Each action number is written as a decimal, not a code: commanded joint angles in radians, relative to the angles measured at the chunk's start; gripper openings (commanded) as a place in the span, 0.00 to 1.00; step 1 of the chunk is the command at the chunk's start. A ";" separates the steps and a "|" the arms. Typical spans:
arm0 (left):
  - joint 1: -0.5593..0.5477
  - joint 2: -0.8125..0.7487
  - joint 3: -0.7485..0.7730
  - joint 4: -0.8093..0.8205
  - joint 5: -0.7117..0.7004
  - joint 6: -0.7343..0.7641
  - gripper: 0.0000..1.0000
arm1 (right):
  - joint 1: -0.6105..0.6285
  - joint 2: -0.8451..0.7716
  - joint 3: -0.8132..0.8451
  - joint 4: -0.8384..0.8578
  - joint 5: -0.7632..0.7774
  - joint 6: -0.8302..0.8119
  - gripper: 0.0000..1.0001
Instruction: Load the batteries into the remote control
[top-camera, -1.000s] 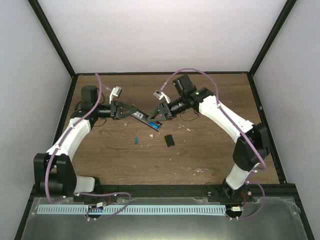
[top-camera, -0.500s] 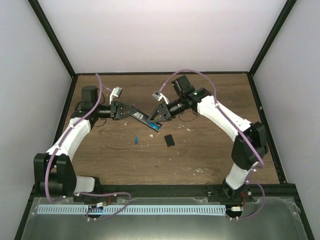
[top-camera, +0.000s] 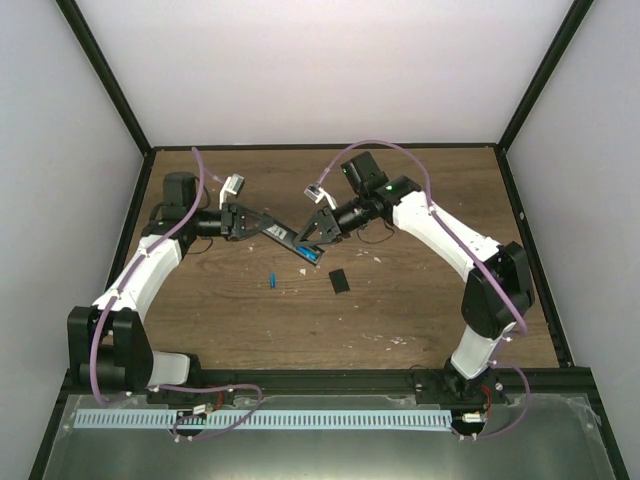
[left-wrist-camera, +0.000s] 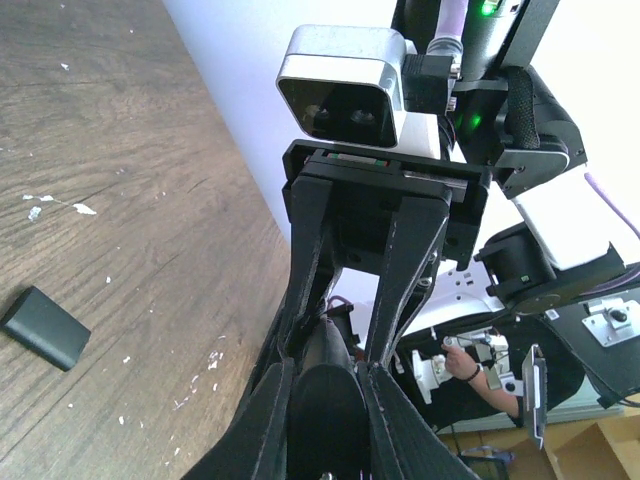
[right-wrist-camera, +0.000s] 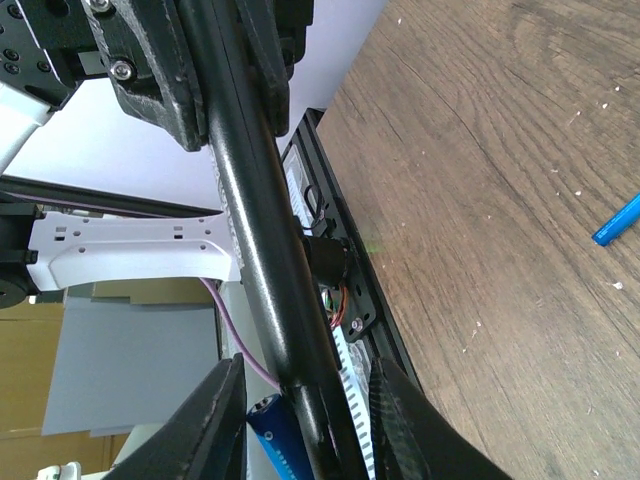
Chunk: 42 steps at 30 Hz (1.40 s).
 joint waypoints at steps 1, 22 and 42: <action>-0.004 -0.006 0.015 0.001 0.000 0.026 0.00 | 0.016 -0.001 -0.011 -0.011 -0.035 -0.010 0.26; -0.004 0.002 0.023 0.003 0.004 0.020 0.00 | 0.018 -0.030 -0.065 0.004 -0.025 -0.051 0.16; -0.004 0.010 0.034 -0.024 -0.006 0.047 0.00 | 0.009 -0.090 -0.041 -0.033 0.074 -0.107 0.34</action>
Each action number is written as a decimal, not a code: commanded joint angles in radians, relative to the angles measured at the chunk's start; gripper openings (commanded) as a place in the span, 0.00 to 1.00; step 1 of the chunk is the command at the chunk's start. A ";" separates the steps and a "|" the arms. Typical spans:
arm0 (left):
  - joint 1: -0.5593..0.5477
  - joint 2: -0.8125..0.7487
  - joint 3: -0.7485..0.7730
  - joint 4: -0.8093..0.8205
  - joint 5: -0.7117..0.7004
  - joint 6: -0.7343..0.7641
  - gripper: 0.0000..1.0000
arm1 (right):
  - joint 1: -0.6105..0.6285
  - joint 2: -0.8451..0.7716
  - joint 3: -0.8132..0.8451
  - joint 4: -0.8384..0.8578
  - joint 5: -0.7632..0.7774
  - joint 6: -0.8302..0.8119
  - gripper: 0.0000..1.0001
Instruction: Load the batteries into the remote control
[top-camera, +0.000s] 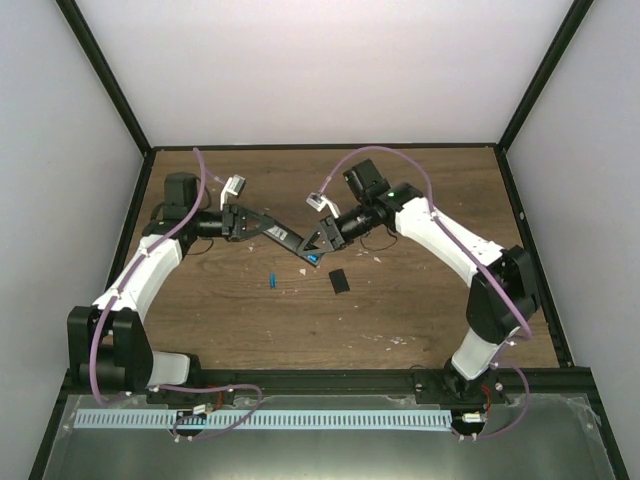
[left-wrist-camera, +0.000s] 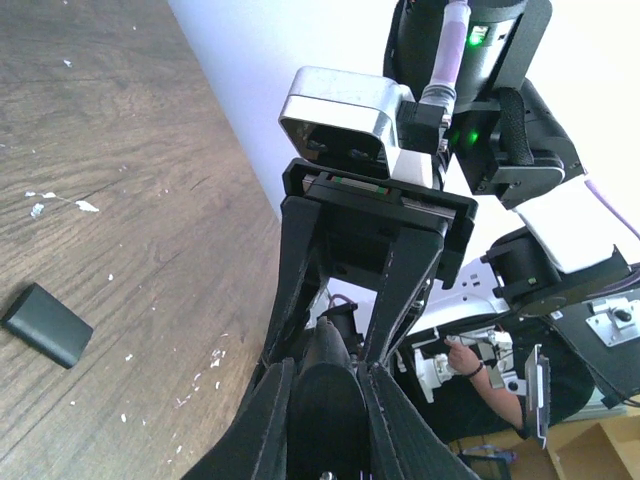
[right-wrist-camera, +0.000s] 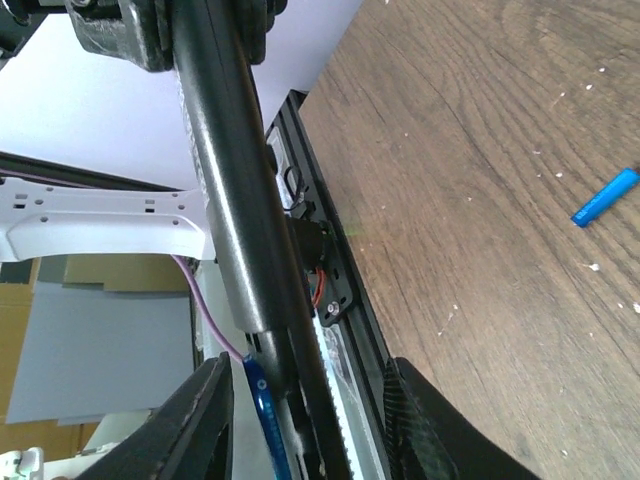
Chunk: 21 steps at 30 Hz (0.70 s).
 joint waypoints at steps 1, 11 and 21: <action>0.003 0.010 0.038 -0.019 -0.009 0.048 0.00 | -0.001 -0.068 0.037 -0.039 0.098 -0.034 0.35; 0.120 -0.005 0.016 0.061 -0.088 -0.040 0.00 | -0.007 -0.263 -0.022 0.048 0.462 -0.042 0.53; 0.292 -0.126 -0.062 0.278 -0.301 -0.303 0.00 | 0.117 -0.236 -0.182 0.064 0.955 0.059 0.49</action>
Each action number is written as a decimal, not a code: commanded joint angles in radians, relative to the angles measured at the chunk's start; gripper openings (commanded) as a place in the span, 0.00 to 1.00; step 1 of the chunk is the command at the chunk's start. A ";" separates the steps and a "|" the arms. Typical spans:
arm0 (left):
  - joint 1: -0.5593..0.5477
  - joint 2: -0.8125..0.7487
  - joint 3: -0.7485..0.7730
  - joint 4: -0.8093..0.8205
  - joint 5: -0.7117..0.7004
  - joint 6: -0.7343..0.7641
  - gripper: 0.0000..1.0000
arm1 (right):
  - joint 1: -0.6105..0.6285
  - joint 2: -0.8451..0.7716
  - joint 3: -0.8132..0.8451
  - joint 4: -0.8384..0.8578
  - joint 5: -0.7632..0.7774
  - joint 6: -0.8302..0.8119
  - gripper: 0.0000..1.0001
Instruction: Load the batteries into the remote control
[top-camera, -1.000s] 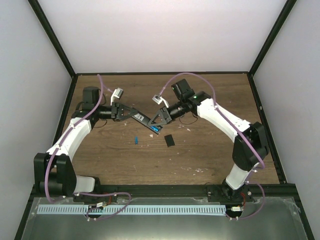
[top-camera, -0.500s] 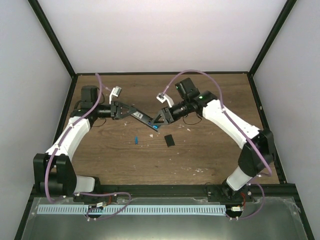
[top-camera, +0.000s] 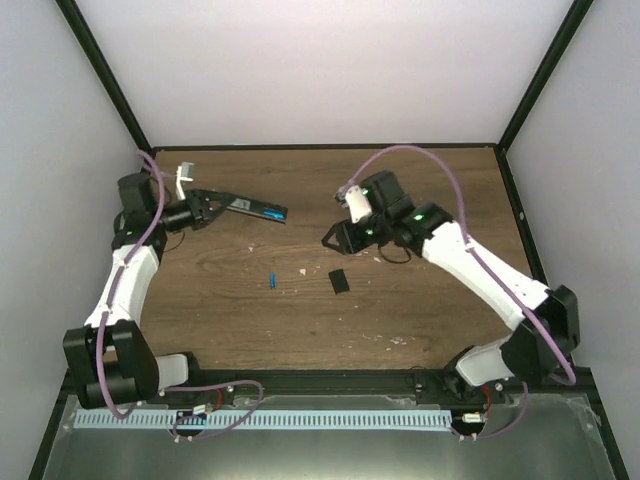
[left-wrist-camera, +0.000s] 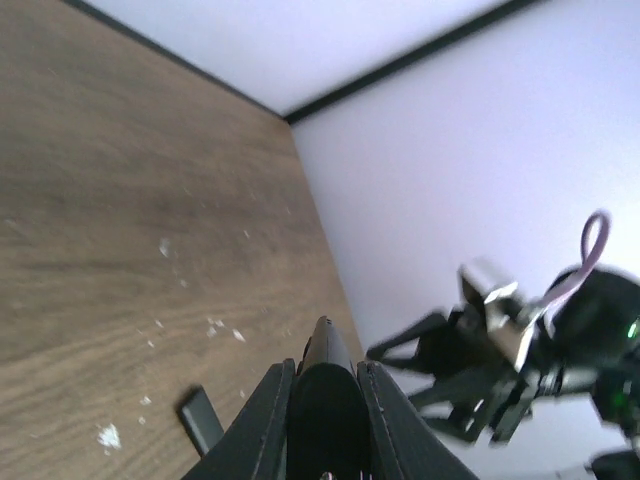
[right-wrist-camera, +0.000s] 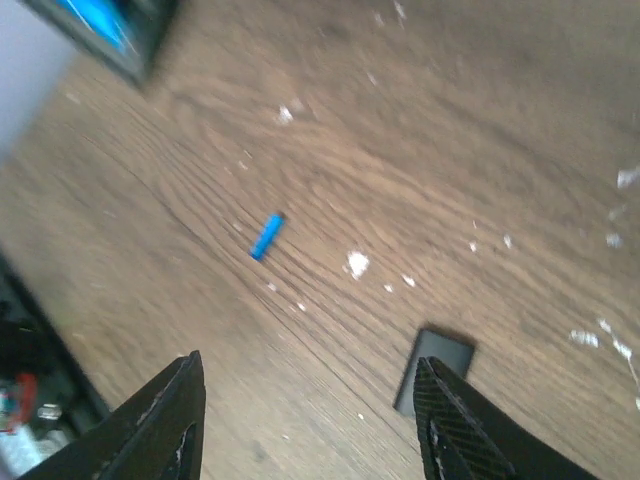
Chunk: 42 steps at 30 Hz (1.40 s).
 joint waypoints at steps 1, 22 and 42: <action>0.086 -0.073 -0.033 0.137 -0.123 -0.159 0.00 | 0.115 0.079 -0.045 0.023 0.275 0.065 0.50; 0.268 -0.107 -0.022 -0.060 -0.309 -0.087 0.00 | 0.365 0.654 0.322 0.078 0.372 0.189 0.48; 0.267 -0.096 -0.012 -0.069 -0.301 -0.085 0.00 | 0.427 0.786 0.363 0.077 0.496 0.160 0.39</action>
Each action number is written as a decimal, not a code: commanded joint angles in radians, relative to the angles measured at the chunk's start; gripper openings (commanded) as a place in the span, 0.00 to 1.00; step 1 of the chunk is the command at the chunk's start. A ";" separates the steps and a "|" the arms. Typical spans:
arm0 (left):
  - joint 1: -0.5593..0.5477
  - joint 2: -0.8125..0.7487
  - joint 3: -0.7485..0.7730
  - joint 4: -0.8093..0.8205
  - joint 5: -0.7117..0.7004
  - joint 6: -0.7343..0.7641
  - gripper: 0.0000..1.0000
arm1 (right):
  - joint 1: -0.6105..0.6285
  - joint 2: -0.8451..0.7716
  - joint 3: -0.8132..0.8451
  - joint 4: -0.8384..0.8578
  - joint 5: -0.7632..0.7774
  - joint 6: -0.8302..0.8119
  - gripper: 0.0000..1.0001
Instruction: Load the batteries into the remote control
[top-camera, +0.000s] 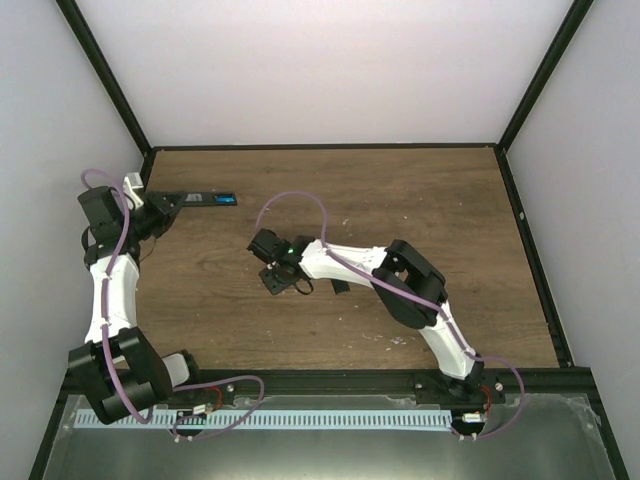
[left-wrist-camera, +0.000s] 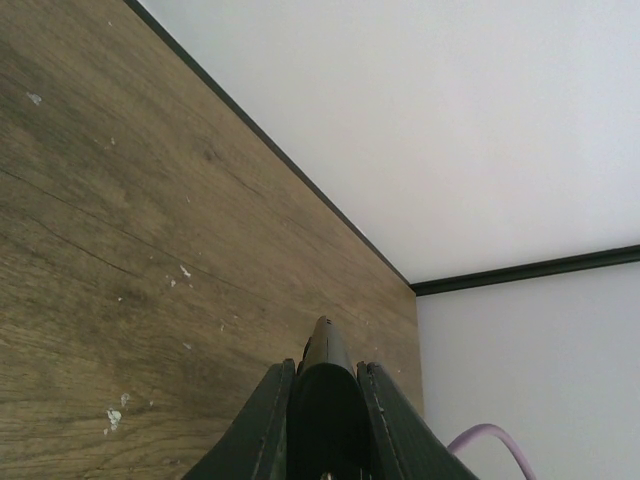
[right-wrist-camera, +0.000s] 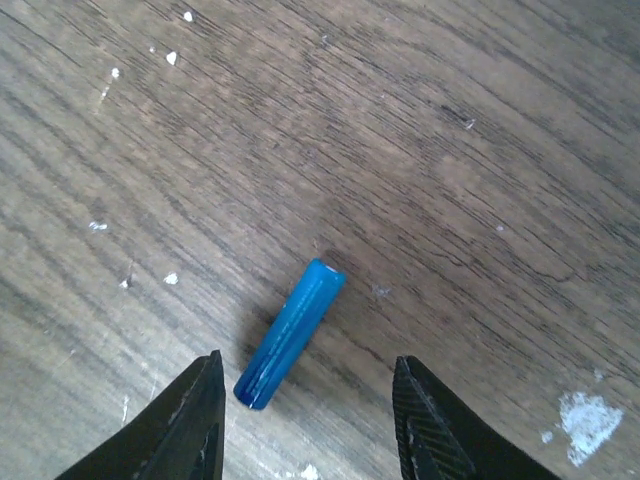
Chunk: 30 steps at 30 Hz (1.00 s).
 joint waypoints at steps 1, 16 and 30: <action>0.003 -0.010 0.016 0.006 0.011 0.008 0.00 | 0.014 0.037 0.048 -0.010 0.041 -0.016 0.38; 0.003 -0.006 0.017 0.011 0.026 0.007 0.00 | 0.022 0.035 0.018 -0.025 0.064 -0.047 0.15; -0.103 0.057 0.116 -0.018 0.168 0.110 0.00 | -0.043 -0.368 -0.322 0.043 -0.028 -0.155 0.01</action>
